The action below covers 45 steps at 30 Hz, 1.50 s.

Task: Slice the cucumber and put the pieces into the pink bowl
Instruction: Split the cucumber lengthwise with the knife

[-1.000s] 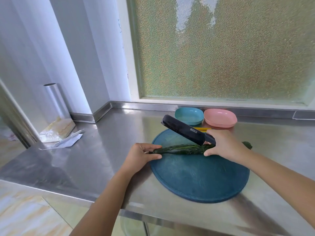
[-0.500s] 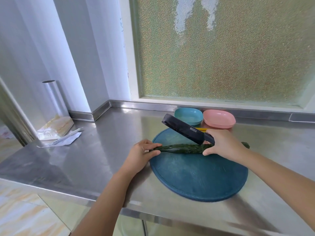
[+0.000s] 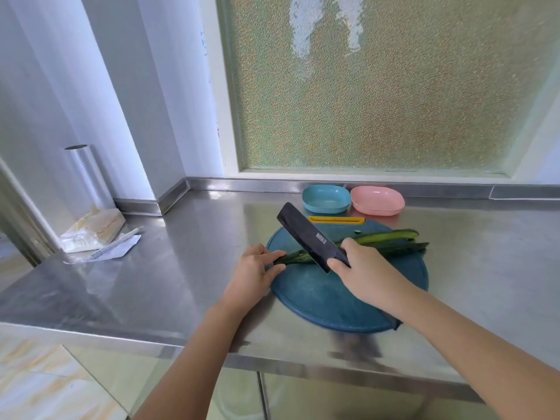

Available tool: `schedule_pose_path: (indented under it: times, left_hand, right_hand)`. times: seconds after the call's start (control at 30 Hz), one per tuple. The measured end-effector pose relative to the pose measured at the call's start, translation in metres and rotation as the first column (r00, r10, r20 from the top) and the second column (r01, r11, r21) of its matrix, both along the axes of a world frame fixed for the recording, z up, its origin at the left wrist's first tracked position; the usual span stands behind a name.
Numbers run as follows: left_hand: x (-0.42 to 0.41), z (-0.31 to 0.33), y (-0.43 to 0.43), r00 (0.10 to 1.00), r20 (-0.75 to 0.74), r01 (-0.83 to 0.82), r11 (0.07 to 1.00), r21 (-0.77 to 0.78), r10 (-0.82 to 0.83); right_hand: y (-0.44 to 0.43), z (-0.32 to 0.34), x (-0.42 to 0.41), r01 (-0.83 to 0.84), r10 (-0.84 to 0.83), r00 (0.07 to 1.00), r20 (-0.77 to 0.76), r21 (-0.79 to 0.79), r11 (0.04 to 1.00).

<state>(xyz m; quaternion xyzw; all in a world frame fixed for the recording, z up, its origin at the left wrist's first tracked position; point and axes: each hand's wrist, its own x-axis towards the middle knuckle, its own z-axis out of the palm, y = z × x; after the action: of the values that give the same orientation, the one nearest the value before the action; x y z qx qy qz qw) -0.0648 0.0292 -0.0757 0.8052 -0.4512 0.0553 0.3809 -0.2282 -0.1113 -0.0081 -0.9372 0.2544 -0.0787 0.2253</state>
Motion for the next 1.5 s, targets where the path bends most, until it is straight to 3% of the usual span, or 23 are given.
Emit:
schedule_pose_path:
  times: [0.23, 0.5, 0.67, 0.9, 1.03, 1.17, 1.27, 1.4, 1.5]
  left_hand:
    - [-0.005, 0.0, 0.001, 0.992, 0.122, 0.014, 1.0, 0.017, -0.016]
    - [-0.009, -0.003, 0.004, 0.976, 0.215, 0.031, 0.999, 0.043, -0.039]
    - [-0.01, -0.002, 0.006, 0.991, 0.136, 0.008, 1.0, 0.004, -0.008]
    - [-0.009, -0.004, 0.008, 0.996, 0.09, 0.018, 1.0, 0.0, -0.018]
    - [-0.005, -0.006, 0.006, 0.996, 0.082, 0.024, 1.0, 0.001, -0.024]
    - [-0.005, -0.007, 0.007, 0.999, -0.031, 0.01, 1.0, 0.014, -0.01]
    - [-0.005, -0.003, 0.009, 0.986, -0.143, -0.096, 0.995, -0.038, 0.09]
    - [0.002, -0.004, 0.011, 0.942, -0.183, -0.302, 0.949, -0.095, 0.282]
    - [0.004, -0.004, 0.011, 0.892, -0.279, -0.405, 0.904, -0.14, 0.357]
  right_hand:
    - [0.028, -0.007, -0.001, 0.044, -0.037, 0.995, -0.088, 0.075, 0.996]
    - [0.043, -0.008, 0.013, 0.019, -0.032, 0.993, -0.115, -0.115, 0.993]
    - [0.049, 0.001, 0.019, 0.016, -0.041, 0.981, -0.188, -0.137, 0.99]
    - [0.053, 0.015, 0.028, 0.032, -0.034, 0.944, -0.328, -0.011, 0.999]
    - [0.06, -0.003, 0.025, 0.054, -0.05, 0.962, -0.267, 0.006, 0.999]
    - [0.058, -0.011, 0.025, 0.089, -0.087, 0.97, -0.228, -0.002, 0.996]
    - [0.057, -0.015, 0.025, 0.085, -0.082, 0.972, -0.222, 0.006, 0.996]
    - [0.05, -0.014, 0.023, 0.053, -0.036, 0.977, -0.21, 0.075, 0.996]
    - [0.042, -0.009, 0.013, 0.028, 0.002, 0.987, -0.162, 0.186, 0.982]
